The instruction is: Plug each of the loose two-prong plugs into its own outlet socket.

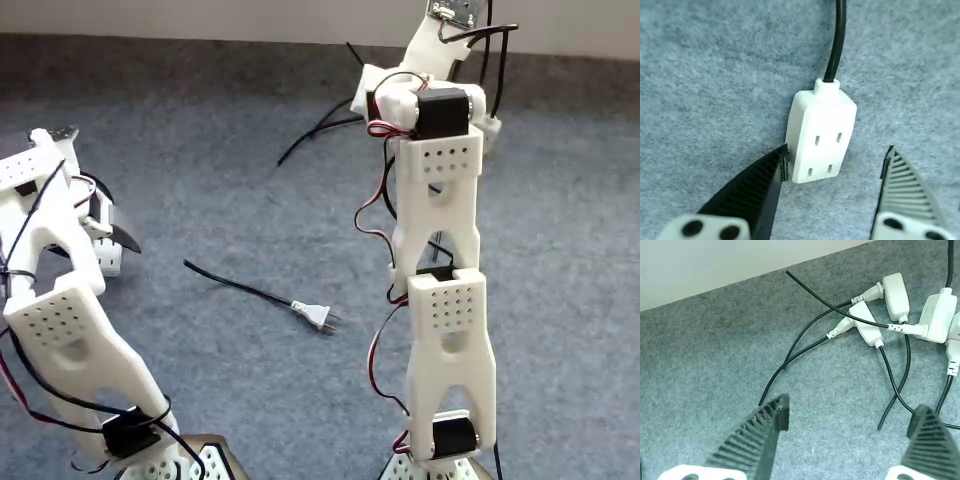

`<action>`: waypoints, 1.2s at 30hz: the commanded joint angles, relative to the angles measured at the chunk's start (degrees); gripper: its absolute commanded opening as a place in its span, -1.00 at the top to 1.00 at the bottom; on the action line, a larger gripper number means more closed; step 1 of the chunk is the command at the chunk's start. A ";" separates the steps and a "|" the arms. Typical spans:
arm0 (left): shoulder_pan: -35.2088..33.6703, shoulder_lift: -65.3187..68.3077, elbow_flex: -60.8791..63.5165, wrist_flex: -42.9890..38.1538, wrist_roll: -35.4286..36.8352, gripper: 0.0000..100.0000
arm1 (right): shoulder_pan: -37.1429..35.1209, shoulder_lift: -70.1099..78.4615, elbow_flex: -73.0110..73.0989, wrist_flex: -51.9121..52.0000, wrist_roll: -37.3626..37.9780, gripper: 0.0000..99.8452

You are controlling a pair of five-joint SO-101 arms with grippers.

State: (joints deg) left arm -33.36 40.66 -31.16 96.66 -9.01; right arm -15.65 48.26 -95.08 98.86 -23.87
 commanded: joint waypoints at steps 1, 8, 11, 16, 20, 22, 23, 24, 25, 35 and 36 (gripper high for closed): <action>-1.19 -0.31 -0.57 -0.44 -0.44 0.39 | -0.57 -4.09 -6.73 2.15 0.44 0.27; -2.24 -0.22 -0.22 -0.44 -0.44 0.39 | -0.57 -4.09 -6.73 2.15 0.44 0.27; -1.89 -0.13 -0.13 -0.44 -0.44 0.39 | -0.57 -4.09 -6.73 2.15 0.44 0.27; -1.80 0.13 -0.04 0.00 -0.44 0.39 | -0.48 -4.09 -6.73 2.15 0.44 0.27; -1.80 3.82 -0.48 -0.35 -0.44 0.39 | -0.48 -4.18 -6.73 2.15 0.44 0.27; -1.71 5.49 -0.66 -0.53 -0.44 0.44 | -0.48 -4.18 -6.73 2.15 0.44 0.27; -1.27 6.11 -0.66 -1.41 -0.44 0.50 | -0.48 -4.18 -6.73 2.15 0.44 0.27; -1.01 6.37 -0.66 -2.46 -0.44 0.57 | -0.48 -4.18 -6.73 2.15 0.44 0.27; -0.66 6.55 -0.57 -3.16 -0.44 0.67 | -0.48 -4.18 -6.73 2.15 0.44 0.27; 2.95 6.29 -2.77 -3.87 -0.44 0.99 | -0.40 -4.18 -6.73 2.15 0.53 0.27; 3.03 6.29 -4.00 -3.87 -0.44 0.99 | -0.40 -4.26 -6.73 2.15 0.53 0.27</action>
State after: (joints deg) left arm -32.04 47.16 -31.87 94.64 -9.01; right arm -15.65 48.18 -95.08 98.86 -23.87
